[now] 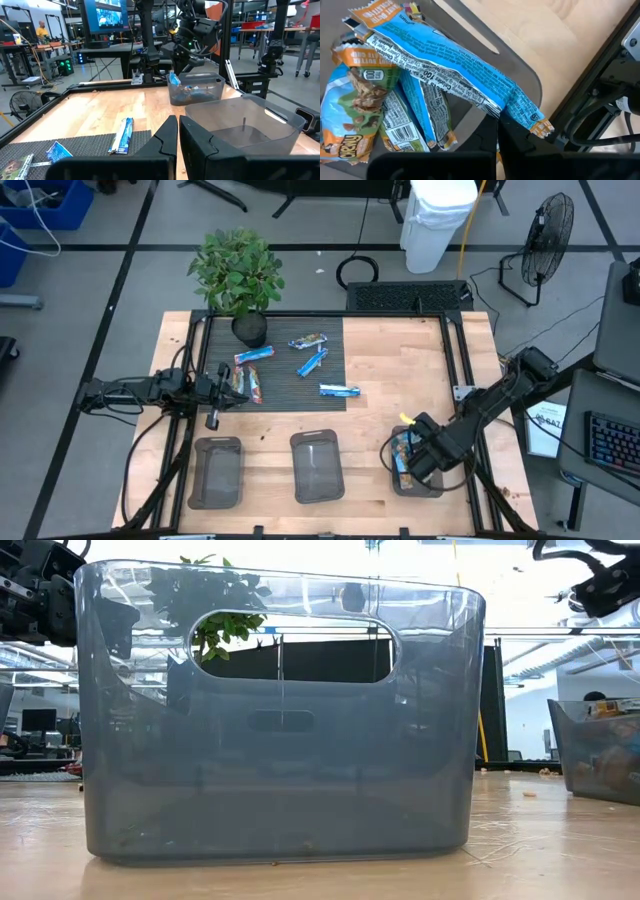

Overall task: Pick and place Granola Bars by type
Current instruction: Put the yellow granola bar into the right black bin

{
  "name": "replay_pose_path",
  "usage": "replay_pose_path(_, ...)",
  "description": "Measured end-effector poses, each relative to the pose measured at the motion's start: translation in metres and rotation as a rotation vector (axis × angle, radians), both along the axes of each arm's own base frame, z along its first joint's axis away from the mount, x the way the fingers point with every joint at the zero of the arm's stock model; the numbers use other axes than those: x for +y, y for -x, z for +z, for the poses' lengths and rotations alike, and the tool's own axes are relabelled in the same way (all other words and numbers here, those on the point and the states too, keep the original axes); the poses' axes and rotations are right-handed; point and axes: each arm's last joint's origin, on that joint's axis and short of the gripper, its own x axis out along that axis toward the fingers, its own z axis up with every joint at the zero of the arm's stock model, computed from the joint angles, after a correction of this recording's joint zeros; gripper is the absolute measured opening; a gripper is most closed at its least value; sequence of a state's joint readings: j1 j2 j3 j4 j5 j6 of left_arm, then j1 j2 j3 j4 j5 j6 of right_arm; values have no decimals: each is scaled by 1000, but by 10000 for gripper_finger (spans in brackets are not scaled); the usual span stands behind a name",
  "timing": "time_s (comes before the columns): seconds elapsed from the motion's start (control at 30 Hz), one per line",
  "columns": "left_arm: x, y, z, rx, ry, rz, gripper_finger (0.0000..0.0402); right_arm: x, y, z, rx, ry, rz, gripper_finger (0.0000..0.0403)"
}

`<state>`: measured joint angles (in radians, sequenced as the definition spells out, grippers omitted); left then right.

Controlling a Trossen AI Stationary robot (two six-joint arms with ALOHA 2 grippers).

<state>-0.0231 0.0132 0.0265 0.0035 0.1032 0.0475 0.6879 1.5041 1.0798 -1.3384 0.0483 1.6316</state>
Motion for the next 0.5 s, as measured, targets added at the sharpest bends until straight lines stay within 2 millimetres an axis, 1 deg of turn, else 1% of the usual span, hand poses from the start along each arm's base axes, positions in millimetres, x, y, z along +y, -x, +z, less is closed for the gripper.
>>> replay_pose_path(0.5,0,0,0,0,0,0,26,-10,-12,-1,-56,10,11,0)
